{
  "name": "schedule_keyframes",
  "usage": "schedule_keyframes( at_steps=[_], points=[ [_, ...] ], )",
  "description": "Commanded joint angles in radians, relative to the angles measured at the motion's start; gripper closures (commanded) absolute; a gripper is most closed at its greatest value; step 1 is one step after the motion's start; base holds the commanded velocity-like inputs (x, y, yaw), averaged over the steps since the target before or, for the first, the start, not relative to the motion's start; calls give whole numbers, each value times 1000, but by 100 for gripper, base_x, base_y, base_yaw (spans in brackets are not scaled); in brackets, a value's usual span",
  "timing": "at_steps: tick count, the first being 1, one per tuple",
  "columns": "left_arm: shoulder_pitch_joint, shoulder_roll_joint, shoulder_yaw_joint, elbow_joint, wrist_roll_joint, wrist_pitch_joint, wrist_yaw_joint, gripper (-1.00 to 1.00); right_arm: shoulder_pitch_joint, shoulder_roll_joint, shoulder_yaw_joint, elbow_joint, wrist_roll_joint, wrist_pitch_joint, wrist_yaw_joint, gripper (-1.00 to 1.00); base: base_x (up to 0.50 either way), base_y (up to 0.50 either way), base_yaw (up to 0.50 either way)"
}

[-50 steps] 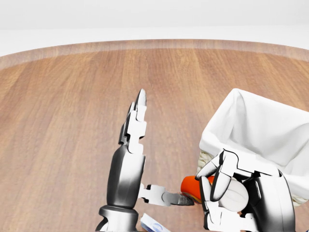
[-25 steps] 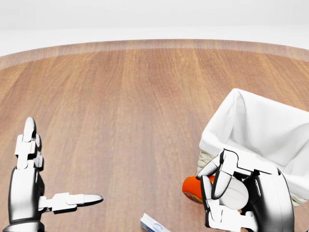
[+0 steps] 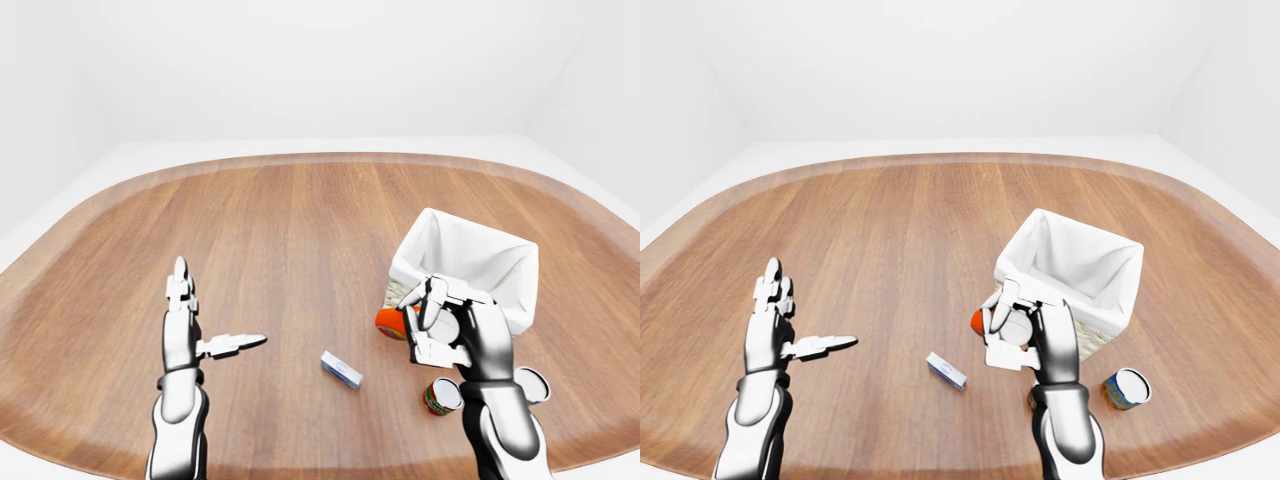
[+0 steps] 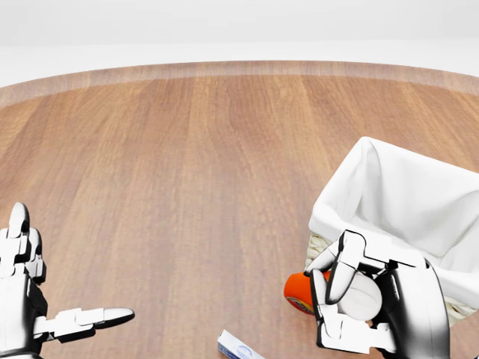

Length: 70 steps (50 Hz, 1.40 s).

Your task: Pick up the ketchup, and put it in the basket.

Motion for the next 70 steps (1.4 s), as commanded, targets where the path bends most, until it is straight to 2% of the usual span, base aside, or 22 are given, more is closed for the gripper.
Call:
schedule_keyframes(
  at_steps=[1, 6, 14, 23, 30, 35, 39, 40, 43, 44, 47, 48, 50, 51, 58, 70],
  points=[
    [10, -3, 7, -8, -12, 0, -4, -100, -7, 0, 3, 15, -10, -16, -57, 100, 0, 0, 0],
    [11, -4, 7, -9, -12, 0, -5, -100, -8, 0, 11, 21, -14, -17, -59, 100, 0, 0, 0],
    [21, -7, 7, -23, -3, 0, -1, -100, -15, -5, 11, -5, -35, 4, -63, 100, 0, 0, 0],
    [38, -19, -6, -50, 7, 0, 2, -100, -47, -3, -29, -161, -72, 4, -36, 100, 0, 0, 0],
    [39, -22, -8, -56, 6, 0, 10, -100, -179, -13, -97, -336, -187, 4, 47, 100, 0, 0, 0],
    [42, -22, -13, -62, 9, 0, 11, -100, -349, -36, -150, -366, -298, 4, 133, 100, 0, 0, 0],
    [44, -23, -13, -76, 6, 0, 7, -100, -544, -124, -168, -361, -423, 4, 223, 100, 0, 0, 0],
    [45, -24, -13, -79, 4, 0, 5, -100, -600, -154, -172, -324, -454, 4, 241, 100, 0, 0, 0],
    [47, -25, -15, -83, 5, 0, 5, -100, -651, -170, -180, -281, -487, 4, 274, 100, 0, 0, 0],
    [47, -26, -17, -84, 8, 0, 5, -100, -702, -205, -182, -230, -518, 4, 294, 100, 0, 0, 0],
    [47, -26, -17, -84, 8, 0, 5, -100, -708, -196, -186, -225, -532, 4, 307, 100, 0, 0, 0],
    [46, -27, -20, -79, 9, 0, 5, -100, -770, -237, -186, -156, -563, 4, 326, 100, 0, 0, 0],
    [46, -26, -20, -79, 9, 0, 6, -100, -776, -229, -190, -150, -577, 4, 338, 100, 0, 0, 0],
    [48, -27, -23, -80, 12, 0, 6, -100, -808, -245, -199, -65, -579, 4, 333, 100, 0, 0, 0],
    [53, -27, -23, -89, 8, 0, 3, -100, -875, -284, -221, 178, -615, 4, 312, 100, 0, 0, 0],
    [52, -28, -20, -92, 3, 0, -1, -100, -981, -361, -237, 494, -700, 4, 299, 100, 0, 0, 0]
  ],
)
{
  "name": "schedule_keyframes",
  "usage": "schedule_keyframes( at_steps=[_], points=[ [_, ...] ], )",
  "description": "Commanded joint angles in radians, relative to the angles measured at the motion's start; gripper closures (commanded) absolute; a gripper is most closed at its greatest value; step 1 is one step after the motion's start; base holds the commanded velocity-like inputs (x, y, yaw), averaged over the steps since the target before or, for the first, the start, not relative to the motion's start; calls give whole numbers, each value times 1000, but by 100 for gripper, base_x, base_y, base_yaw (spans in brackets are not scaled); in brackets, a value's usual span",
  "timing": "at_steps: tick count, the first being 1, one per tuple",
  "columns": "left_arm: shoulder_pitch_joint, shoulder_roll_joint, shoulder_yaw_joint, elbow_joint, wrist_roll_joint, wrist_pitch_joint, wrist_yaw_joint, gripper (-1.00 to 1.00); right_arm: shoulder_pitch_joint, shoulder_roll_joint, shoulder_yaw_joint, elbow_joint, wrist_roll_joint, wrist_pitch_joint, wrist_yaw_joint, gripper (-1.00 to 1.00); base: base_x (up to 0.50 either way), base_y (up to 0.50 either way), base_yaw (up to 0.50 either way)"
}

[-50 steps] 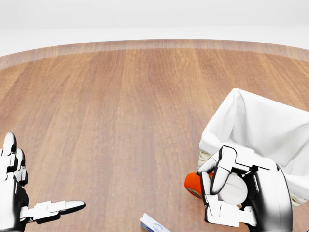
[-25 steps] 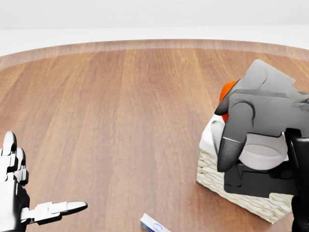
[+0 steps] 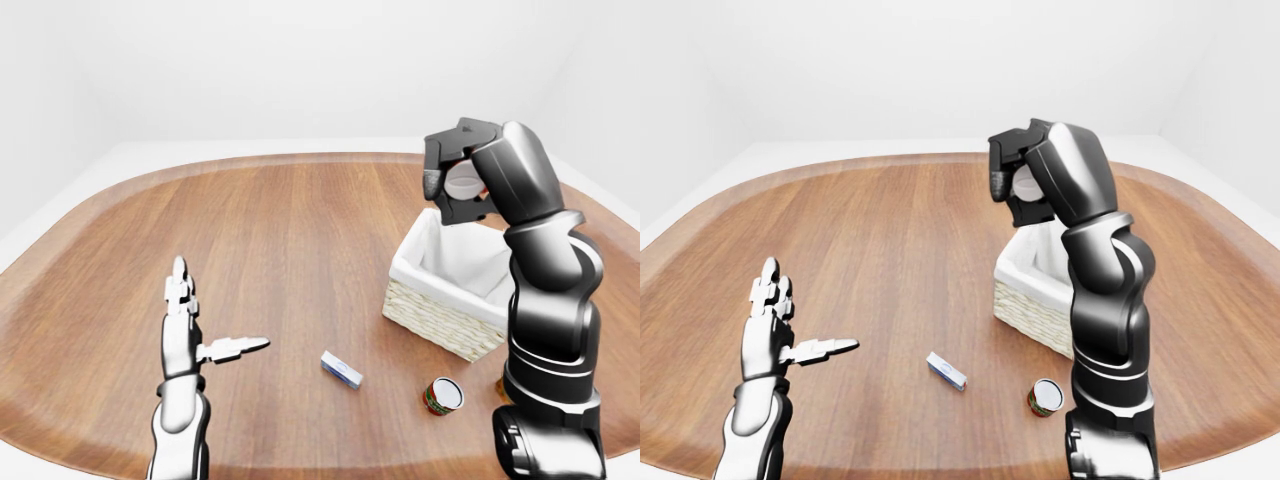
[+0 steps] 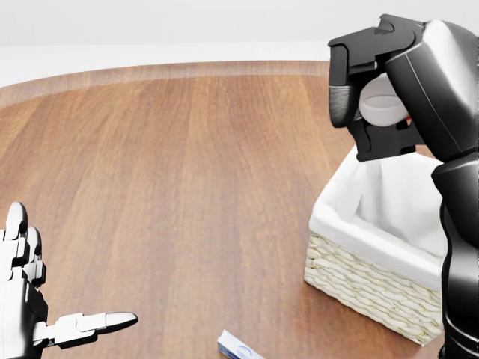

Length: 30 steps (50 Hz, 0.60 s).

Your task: Pick up the ketchup, and put it in the basket.

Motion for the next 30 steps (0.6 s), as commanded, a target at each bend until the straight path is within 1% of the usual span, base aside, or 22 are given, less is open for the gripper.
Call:
schedule_keyframes(
  at_steps=[1, 13, 21, 26, 30],
  points=[
    [1, -1, 0, -4, -3, 0, -3, -100, -121, -72, -24, 284, -83, 0, -53, 100, 0, 0, 0],
    [1, -2, 1, -6, -8, 0, -4, -100, -204, -116, -16, 547, -148, 0, -85, 100, 0, 0, 0],
    [4, -3, -4, -8, -7, 0, -4, -100, -210, -143, -1, 674, -229, 0, -88, 100, 0, 0, 0],
    [2, -3, -5, -6, -7, 0, -2, -100, -204, -146, -2, 702, -273, 0, -73, 100, 0, 0, 0],
    [0, -2, -4, -6, -12, 0, -3, -100, -225, -144, 11, 773, -311, 0, -75, 100, 0, 0, 0]
  ],
)
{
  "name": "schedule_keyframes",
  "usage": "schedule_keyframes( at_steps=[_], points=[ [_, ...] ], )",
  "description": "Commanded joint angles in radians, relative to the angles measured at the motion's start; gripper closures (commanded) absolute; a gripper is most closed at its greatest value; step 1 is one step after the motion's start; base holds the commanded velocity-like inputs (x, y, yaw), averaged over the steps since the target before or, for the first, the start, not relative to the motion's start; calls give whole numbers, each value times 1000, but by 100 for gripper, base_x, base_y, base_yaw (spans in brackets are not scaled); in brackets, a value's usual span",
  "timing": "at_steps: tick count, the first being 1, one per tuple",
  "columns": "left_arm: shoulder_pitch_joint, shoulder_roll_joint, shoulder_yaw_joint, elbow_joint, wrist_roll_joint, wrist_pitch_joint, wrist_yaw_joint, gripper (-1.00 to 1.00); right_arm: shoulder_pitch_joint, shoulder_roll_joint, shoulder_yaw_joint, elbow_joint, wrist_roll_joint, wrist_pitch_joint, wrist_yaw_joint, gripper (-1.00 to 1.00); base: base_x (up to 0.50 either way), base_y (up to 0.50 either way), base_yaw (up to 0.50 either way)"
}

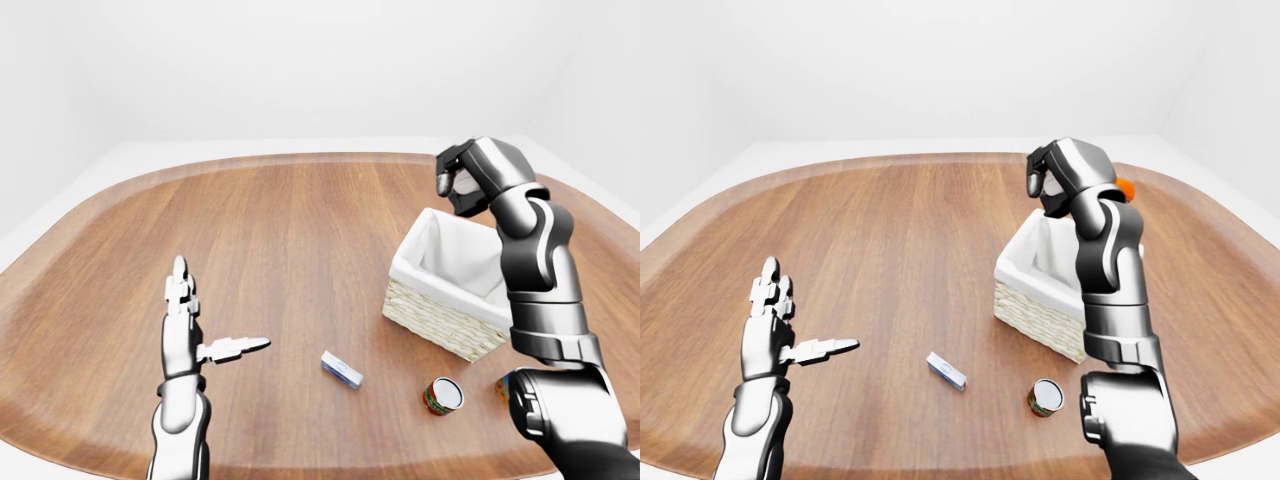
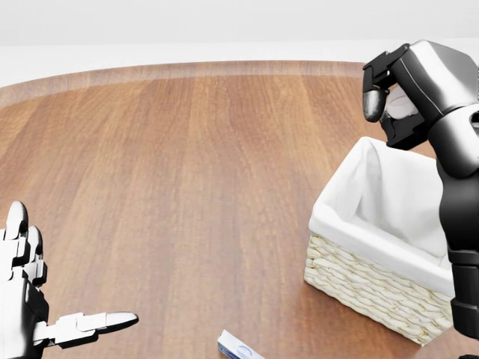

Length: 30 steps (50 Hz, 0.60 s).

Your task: Pick up the ketchup, and put it in the basket.

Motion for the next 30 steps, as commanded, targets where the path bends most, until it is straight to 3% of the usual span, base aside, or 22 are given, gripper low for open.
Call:
schedule_keyframes(
  at_steps=[1, 7, 23, 30],
  points=[
    [-2, 0, -1, 0, -5, 0, 0, -100, -37, -16, 13, 161, -98, 0, -53, 100, 0, 0, 0],
    [2, 0, 2, -13, -11, 0, -4, -100, -47, -3, 23, 231, -118, -5, -75, 100, 0, 0, 0],
    [-5, 2, 10, -8, -17, 0, -6, -100, -76, 24, 72, 517, -172, -90, -251, 100, 0, 0, 0],
    [-3, 1, 13, -17, -21, 0, -7, -100, -93, 23, 83, 599, -177, -109, -298, 100, 0, 0, 0]
  ],
)
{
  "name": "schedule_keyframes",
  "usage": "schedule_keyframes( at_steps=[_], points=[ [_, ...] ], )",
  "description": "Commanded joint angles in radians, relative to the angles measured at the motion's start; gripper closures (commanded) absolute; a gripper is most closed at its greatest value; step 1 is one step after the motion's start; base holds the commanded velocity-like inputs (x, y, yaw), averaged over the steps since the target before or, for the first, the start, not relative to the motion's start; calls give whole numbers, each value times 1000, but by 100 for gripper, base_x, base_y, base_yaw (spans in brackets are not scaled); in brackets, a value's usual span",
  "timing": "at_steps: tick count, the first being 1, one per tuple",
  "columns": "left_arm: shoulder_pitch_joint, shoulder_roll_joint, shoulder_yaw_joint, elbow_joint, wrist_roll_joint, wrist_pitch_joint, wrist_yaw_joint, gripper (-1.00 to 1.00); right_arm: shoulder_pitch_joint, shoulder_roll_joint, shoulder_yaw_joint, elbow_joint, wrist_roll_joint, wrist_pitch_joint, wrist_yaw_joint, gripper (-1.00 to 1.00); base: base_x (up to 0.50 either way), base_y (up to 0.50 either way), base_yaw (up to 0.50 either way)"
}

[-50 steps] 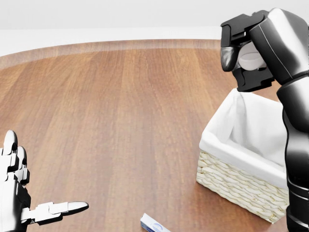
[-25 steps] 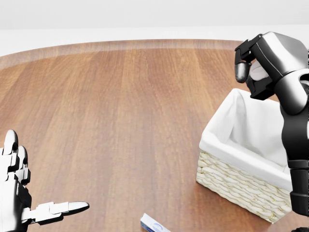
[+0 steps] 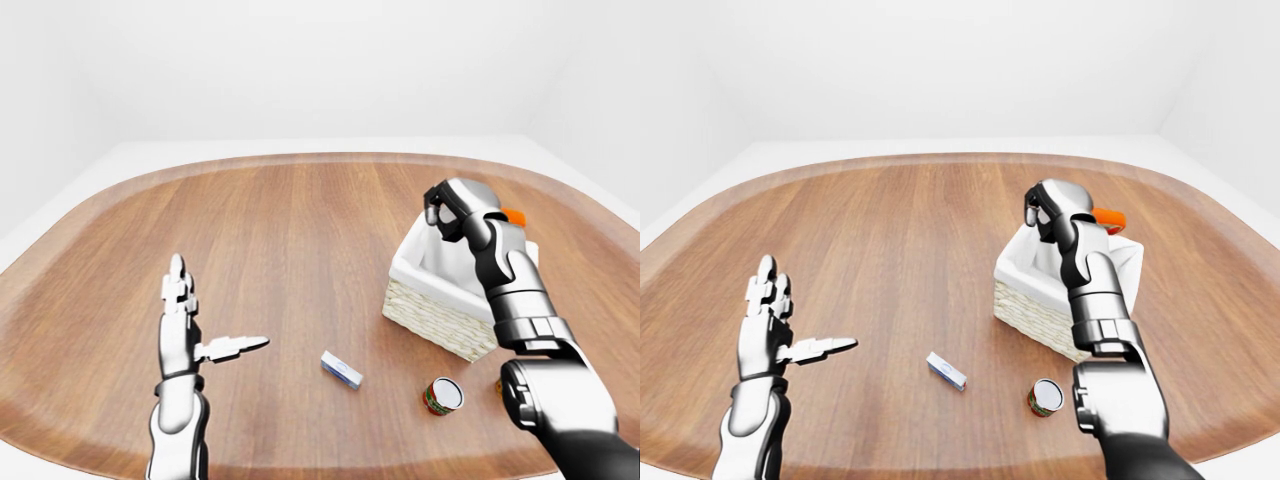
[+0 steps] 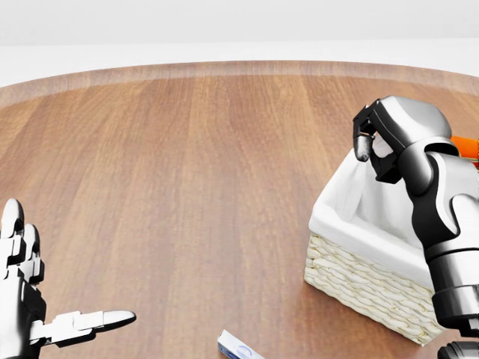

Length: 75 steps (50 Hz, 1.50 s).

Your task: Pick up the ketchup, and put it in the basket.

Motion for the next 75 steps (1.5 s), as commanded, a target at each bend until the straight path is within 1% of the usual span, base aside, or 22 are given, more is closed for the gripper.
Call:
schedule_keyframes(
  at_steps=[1, 3, 6, 9, 14, 20, 30, 49, 57, 59, 70, 71, 72, 73, 75],
  points=[
    [-1, 1, 6, -3, -8, 0, -4, -100, -29, 4, 20, 154, -25, -44, -143, 100, 0, 0, 0],
    [0, 1, 7, 3, -12, 0, -6, -100, -37, 0, 23, 181, -28, -50, -158, 100, 0, 0, 0],
    [2, 0, 8, 0, -14, 0, -7, -100, -52, -9, 30, 253, -34, -69, -199, 100, 0, 0, 0],
    [1, -1, 8, 5, -11, 0, -6, -100, -65, -16, 35, 312, -35, -81, -232, 100, 0, 0, 0],
    [0, 0, 6, 12, -9, 0, -4, -100, -71, -20, 41, 352, -31, -87, -255, 100, 0, 0, 0],
    [-2, 1, 6, 19, -11, 0, -4, -100, -67, -23, 48, 376, -35, -87, -271, 100, 0, 0, 0],
    [-4, 2, 7, 20, -14, 0, -5, -100, -101, -33, 59, 496, -31, -108, -341, 100, 0, 0, 0],
    [-2, 2, 8, 16, -19, 0, -11, -100, -101, -30, 70, 549, -13, -108, -389, 100, 0, 0, 0],
    [-1, 2, 9, 12, -22, 0, -13, -100, -105, -21, 73, 586, 0, -108, -428, 100, 0, 0, 0],
    [-1, 1, 9, 10, -21, 0, -13, -100, -104, -17, 76, 603, 0, -108, -453, 100, 0, 0, 0],
    [-4, 2, 7, 15, -18, 0, -13, -100, -106, -12, 74, 625, 24, -108, -482, 100, 0, 0, 0],
    [-4, 2, 7, 15, -18, 0, -13, -100, -109, -14, 74, 620, 26, -108, -484, 96, 0, 0, 0],
    [-3, 2, 7, 16, -17, 0, -12, -100, -112, -17, 73, 617, 28, -108, -487, 18, 0, 0, 0],
    [-3, 2, 6, 15, -17, 0, -13, -100, -115, -17, 65, 613, 39, -108, -486, -100, 0, 0, 0],
    [-1, 2, 5, 15, -16, 0, -13, -100, -126, -24, 62, 606, 50, -108, -497, -100, 0, 0, 0]
  ],
)
